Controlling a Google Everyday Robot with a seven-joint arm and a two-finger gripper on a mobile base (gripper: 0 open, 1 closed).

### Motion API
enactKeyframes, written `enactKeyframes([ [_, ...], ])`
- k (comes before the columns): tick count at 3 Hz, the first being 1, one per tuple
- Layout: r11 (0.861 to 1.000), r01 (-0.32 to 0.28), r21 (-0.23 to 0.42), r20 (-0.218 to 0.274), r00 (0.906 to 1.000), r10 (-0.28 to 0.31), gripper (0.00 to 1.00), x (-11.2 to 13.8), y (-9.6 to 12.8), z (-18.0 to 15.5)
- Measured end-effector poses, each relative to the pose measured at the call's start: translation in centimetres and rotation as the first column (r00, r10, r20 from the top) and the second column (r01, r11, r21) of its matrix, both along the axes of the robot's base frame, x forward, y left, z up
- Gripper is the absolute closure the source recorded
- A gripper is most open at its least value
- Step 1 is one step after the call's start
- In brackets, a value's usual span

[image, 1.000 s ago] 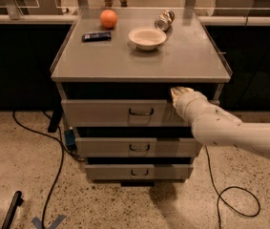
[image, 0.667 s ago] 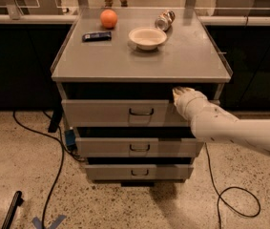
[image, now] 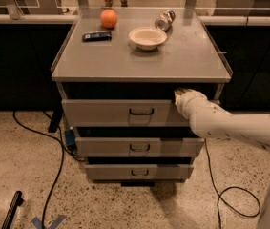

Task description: Open top drawer

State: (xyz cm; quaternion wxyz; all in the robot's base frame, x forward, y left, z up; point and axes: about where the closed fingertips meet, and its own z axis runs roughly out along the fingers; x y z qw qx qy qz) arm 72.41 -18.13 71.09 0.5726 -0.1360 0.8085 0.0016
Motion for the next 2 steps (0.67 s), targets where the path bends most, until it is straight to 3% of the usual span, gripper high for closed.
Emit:
enactKeyframes([
  [2, 1.0, 0.003, -0.027, -0.081, 0.9967, -0.005, 1.0, 0.48, 0.37, -1.75],
])
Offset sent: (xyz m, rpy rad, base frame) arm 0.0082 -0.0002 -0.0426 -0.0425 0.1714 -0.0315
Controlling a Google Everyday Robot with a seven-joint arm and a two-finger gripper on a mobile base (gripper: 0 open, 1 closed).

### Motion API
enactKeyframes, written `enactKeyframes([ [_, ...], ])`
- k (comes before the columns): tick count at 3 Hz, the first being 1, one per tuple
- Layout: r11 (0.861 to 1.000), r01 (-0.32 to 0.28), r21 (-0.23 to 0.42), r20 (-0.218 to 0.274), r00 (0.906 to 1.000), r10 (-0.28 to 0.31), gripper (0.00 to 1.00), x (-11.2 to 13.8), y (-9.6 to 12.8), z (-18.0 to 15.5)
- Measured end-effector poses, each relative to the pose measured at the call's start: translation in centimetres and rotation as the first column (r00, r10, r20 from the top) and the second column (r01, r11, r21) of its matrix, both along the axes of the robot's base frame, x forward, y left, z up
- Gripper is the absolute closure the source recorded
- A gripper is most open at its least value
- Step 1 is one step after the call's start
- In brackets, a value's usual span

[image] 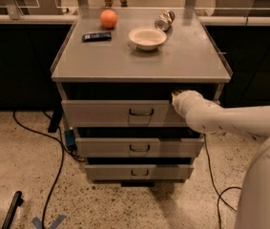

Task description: Open top drawer

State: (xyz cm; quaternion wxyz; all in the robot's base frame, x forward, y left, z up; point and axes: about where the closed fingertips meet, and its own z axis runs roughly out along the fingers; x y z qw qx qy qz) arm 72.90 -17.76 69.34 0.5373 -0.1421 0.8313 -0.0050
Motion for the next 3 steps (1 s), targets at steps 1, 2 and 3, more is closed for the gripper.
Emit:
enactKeyframes([
  [1, 1.0, 0.0, 0.0, 0.0, 1.0, 0.0, 1.0, 0.0, 0.0, 0.3],
  [2, 1.0, 0.005, -0.01, -0.069, 0.9976, -0.006, 1.0, -0.4, -0.4, -0.2],
  [3, 0.999, -0.022, -0.031, -0.157, 0.9875, 0.017, 1.0, -1.7, -1.3, 1.4],
])
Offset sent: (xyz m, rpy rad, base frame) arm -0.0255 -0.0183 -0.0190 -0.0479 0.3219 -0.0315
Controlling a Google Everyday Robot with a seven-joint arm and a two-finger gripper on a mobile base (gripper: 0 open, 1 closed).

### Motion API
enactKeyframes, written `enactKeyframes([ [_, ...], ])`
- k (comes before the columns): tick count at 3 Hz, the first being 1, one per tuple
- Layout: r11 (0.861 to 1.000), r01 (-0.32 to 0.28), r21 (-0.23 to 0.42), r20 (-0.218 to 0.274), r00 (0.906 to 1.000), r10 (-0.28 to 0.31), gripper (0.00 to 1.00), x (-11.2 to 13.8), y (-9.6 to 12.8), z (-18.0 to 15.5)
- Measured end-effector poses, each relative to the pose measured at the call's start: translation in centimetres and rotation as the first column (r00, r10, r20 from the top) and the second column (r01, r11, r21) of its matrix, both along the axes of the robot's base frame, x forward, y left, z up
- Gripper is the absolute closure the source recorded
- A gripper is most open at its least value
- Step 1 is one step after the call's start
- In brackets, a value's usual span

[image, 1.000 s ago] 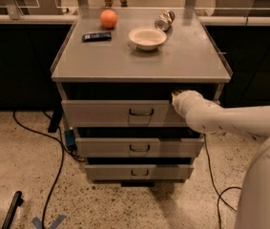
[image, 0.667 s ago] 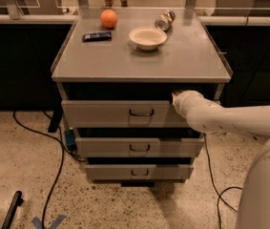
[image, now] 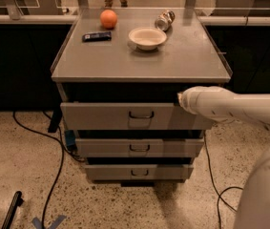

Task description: Open top drawer

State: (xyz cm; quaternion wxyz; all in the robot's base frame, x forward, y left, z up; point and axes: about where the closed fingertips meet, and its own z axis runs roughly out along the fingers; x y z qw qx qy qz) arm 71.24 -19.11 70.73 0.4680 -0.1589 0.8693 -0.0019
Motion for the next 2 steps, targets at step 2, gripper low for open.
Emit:
enactKeyframes([
  [2, 0.998, -0.067, 0.011, -0.135, 0.9885, 0.068, 1.0, -2.7, 0.88, 0.01],
])
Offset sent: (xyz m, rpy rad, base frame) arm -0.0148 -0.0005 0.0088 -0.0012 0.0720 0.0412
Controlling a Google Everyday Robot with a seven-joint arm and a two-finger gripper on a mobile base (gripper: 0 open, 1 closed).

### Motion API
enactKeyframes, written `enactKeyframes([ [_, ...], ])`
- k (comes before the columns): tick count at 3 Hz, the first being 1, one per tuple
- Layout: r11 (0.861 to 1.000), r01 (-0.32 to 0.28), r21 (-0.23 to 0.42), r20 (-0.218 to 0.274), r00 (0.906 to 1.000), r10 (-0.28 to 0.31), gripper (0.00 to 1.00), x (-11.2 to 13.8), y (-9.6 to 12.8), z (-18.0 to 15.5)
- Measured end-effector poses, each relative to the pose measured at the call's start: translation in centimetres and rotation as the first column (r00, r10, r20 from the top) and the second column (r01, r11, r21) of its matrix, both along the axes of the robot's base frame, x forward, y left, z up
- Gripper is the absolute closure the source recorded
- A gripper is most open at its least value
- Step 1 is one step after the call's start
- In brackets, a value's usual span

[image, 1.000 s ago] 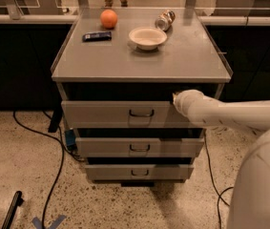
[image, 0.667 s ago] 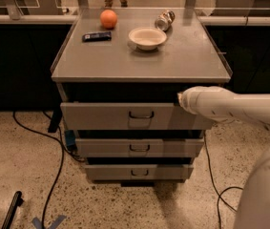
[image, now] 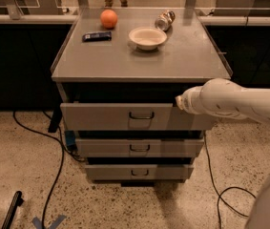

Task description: Open top drawer

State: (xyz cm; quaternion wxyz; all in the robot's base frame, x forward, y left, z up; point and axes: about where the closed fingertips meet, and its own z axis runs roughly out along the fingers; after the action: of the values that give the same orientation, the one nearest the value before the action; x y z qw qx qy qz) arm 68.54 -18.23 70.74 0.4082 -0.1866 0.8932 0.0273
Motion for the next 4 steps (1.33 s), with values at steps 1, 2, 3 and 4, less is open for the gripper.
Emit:
enactKeyframes([
  [1, 1.0, 0.017, -0.013, 0.054, 0.9984, -0.016, 1.0, 0.9, 0.0, 1.5],
  [2, 0.999, 0.043, -0.019, 0.091, 0.995, -0.041, 1.0, 1.6, -0.6, 2.7],
  [3, 0.999, 0.045, -0.02, 0.092, 0.9948, -0.043, 1.0, 1.7, -0.7, 2.8],
  [4, 0.998, 0.055, -0.006, 0.029, 0.9981, -0.054, 1.0, 3.1, 0.0, 0.1],
])
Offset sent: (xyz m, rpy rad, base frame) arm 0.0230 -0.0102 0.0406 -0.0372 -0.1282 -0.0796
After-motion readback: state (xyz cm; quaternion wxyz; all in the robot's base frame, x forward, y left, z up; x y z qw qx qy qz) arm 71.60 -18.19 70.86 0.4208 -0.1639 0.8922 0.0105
